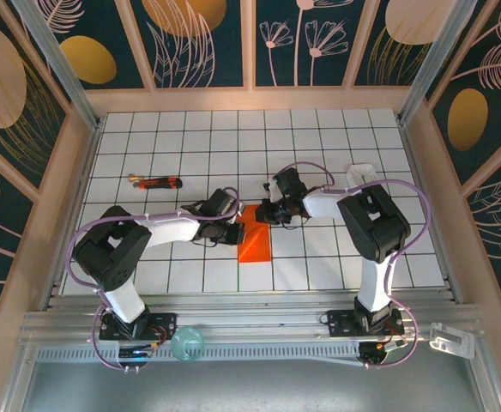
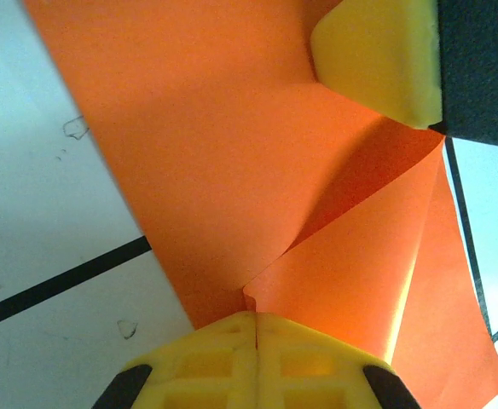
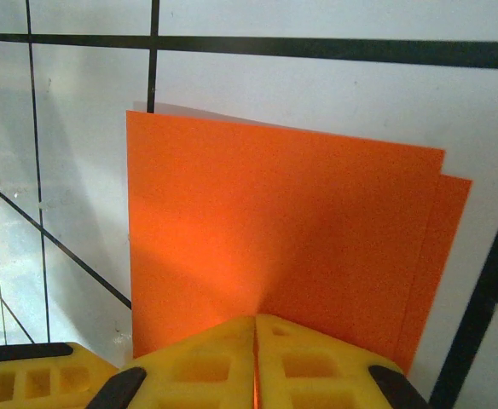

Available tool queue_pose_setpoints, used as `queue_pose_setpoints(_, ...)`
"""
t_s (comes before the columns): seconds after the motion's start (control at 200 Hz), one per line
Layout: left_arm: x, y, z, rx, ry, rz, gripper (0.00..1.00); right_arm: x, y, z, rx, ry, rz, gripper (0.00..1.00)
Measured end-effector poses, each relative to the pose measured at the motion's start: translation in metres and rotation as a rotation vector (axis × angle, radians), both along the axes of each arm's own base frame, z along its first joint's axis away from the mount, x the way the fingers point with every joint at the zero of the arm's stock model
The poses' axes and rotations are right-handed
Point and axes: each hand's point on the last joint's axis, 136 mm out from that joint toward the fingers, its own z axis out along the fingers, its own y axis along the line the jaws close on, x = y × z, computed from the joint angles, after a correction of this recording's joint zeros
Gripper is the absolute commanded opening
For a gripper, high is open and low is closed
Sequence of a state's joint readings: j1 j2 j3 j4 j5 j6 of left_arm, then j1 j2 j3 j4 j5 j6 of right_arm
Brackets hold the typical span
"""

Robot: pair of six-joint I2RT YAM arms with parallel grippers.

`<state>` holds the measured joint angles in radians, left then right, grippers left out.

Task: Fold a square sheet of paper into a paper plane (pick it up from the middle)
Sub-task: Fold the triangle a second time at the center of the table.

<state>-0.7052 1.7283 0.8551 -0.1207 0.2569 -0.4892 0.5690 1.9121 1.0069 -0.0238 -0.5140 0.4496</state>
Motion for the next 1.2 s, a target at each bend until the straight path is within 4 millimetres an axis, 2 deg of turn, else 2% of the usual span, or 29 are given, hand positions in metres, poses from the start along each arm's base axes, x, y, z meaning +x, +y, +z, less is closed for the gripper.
queue_pose_setpoints(1.196,0.0019,-0.0074,0.0058,-0.014,-0.016,-0.036,0.00,0.0003,0.0001,0.0003,0.006,-0.008,0.000,0.09)
